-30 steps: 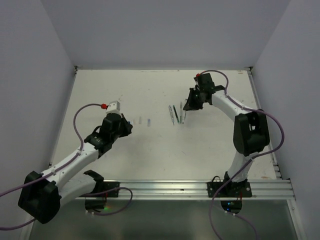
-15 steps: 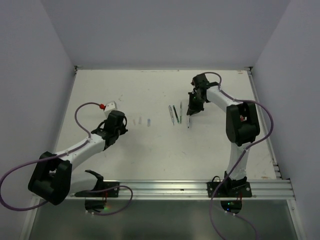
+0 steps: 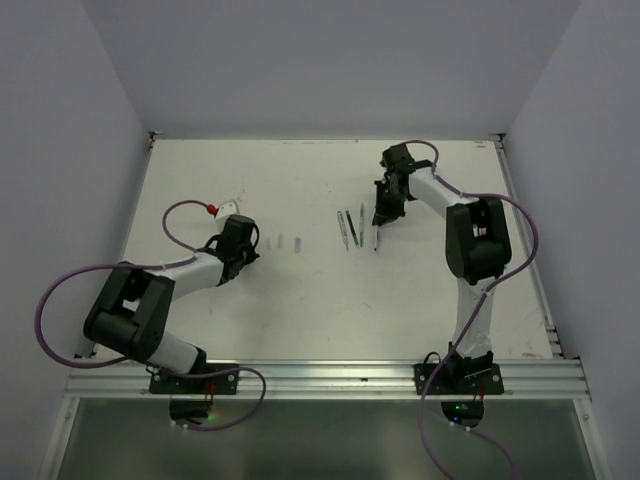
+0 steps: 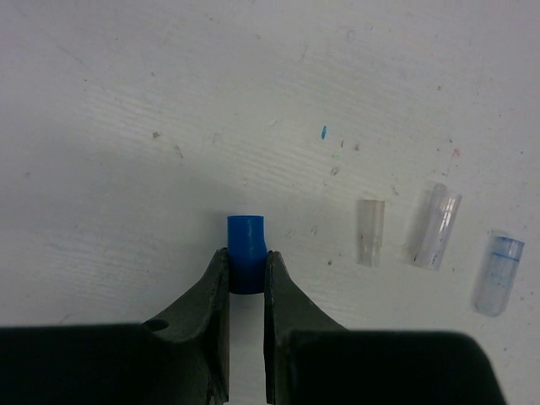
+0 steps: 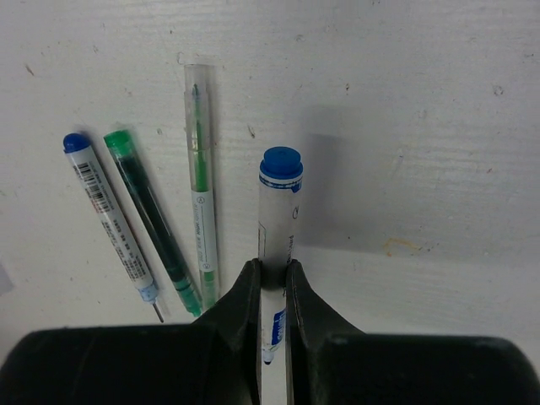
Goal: Open the pen caps
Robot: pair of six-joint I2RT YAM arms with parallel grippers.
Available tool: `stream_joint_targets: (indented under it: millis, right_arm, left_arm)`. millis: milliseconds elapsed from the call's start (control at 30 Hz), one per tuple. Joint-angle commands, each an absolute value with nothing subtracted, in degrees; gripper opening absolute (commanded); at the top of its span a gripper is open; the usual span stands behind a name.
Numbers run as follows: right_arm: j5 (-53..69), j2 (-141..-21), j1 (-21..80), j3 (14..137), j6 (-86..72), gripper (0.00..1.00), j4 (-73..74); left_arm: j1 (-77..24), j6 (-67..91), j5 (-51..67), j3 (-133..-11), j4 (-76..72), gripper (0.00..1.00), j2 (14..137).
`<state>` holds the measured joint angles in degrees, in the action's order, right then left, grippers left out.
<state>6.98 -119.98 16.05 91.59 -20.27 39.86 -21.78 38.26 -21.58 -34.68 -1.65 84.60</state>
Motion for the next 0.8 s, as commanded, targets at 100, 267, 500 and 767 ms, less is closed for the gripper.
stream_joint_targets:
  millis: [100, 267, 500, 767]
  right_arm:
    - [5.6, -122.2, 15.8, 96.7, -19.9, 0.0, 40.7]
    - [5.4, -123.4, 15.9, 97.6, -20.1, 0.0, 41.2]
    - [5.2, -124.1, 15.8, 97.6, -20.2, 0.0, 40.9]
    - [5.9, -123.7, 15.8, 97.3, -20.2, 0.21, 40.1]
  left_arm:
    - [-21.0, 36.2, -17.6, -39.7, -7.5, 0.03, 89.2]
    - [-21.0, 36.5, -15.8, -40.9, -7.4, 0.15, 92.3]
    - [-20.8, 37.9, -15.6, -38.8, -8.5, 0.24, 92.4]
    - [-20.7, 38.7, -14.3, -38.5, -8.8, 0.3, 93.1]
